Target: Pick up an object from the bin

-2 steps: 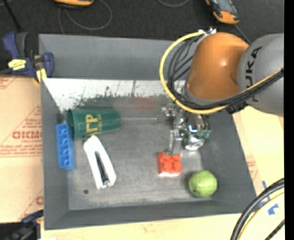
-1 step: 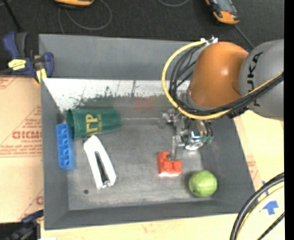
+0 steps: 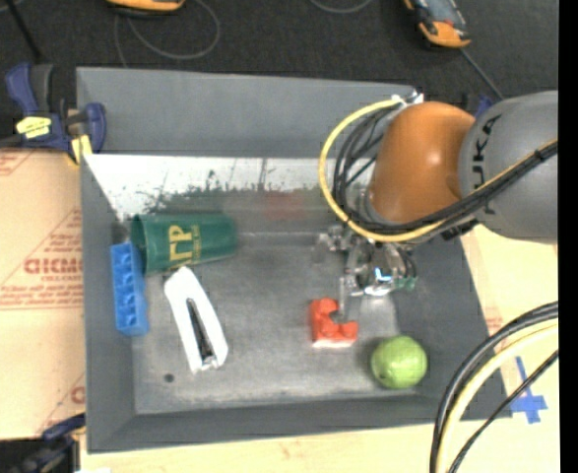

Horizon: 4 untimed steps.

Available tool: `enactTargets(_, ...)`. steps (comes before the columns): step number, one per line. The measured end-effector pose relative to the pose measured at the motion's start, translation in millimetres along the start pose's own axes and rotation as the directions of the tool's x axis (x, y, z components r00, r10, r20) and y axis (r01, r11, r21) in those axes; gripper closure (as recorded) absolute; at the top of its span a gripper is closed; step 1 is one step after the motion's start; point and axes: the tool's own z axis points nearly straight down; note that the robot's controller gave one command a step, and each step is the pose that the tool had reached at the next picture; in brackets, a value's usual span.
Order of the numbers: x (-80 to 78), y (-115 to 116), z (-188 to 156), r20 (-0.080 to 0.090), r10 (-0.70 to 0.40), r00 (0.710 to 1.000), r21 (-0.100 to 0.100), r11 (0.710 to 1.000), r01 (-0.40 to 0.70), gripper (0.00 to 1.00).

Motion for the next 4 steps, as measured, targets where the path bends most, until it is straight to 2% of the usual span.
enactTargets(1,25.8,-7,40,-0.002,0.009,1.000,-0.002,1.000,-0.009,0.00)
enactTargets(2,4.1,-39,74,-0.002,0.114,0.993,-0.003,0.993,-0.114,1.00)
enactTargets(3,4.1,-39,74,-0.002,0.114,0.993,-0.003,0.993,-0.114,1.00)
enactTargets(4,-13.4,-50,-109,0.006,0.166,0.986,-0.001,0.986,-0.166,1.00)
